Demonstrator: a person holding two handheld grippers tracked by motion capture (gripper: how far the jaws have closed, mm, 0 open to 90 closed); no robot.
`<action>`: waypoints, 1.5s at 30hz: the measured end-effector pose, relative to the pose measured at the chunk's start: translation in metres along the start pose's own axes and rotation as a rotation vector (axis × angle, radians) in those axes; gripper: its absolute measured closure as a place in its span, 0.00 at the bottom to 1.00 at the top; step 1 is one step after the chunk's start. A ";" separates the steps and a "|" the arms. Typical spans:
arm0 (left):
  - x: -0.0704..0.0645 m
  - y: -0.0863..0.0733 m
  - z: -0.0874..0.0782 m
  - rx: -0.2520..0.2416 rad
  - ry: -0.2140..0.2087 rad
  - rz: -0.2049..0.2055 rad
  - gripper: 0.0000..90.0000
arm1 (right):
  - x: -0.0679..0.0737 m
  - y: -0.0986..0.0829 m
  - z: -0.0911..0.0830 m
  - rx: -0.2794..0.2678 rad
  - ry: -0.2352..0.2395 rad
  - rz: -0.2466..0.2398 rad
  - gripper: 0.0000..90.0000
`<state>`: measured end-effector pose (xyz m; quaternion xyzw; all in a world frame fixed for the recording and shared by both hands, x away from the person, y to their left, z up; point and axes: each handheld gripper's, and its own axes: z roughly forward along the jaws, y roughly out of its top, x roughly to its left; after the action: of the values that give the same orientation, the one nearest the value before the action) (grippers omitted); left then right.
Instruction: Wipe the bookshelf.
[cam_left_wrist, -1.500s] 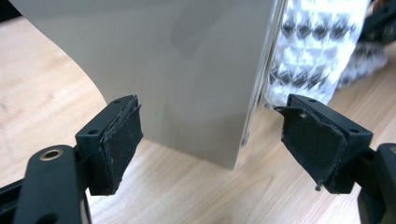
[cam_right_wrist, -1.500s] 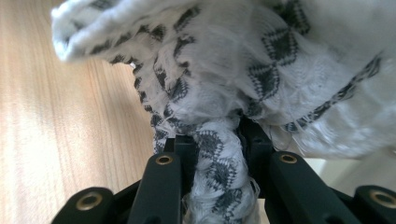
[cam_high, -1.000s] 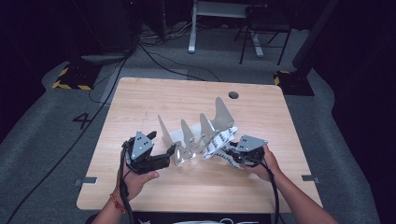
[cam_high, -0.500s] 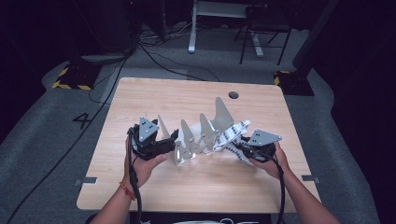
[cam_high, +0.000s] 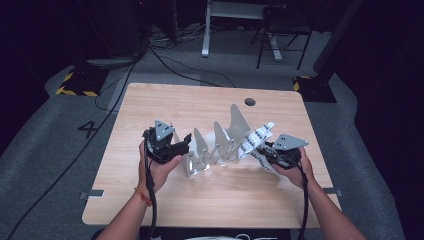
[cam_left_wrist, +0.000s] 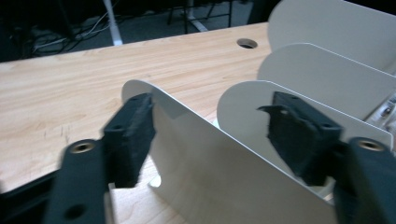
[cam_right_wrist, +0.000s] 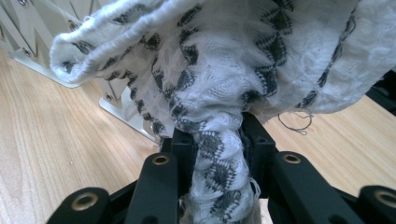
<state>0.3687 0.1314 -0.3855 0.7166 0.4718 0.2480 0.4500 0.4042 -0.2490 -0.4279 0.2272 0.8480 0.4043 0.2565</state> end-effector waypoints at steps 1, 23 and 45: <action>-0.001 0.001 0.000 0.002 -0.010 0.018 0.43 | 0.000 0.000 0.000 0.003 -0.002 0.001 0.79; -0.003 0.015 0.022 0.051 -0.174 0.189 0.70 | -0.015 0.007 -0.012 -0.018 0.018 -0.044 0.81; -0.005 0.016 0.024 0.037 -0.232 0.253 0.70 | 0.002 0.008 0.009 -0.014 0.105 -0.135 0.82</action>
<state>0.3929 0.1147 -0.3826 0.8024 0.3271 0.2095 0.4531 0.4101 -0.2382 -0.4268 0.1464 0.8709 0.4033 0.2398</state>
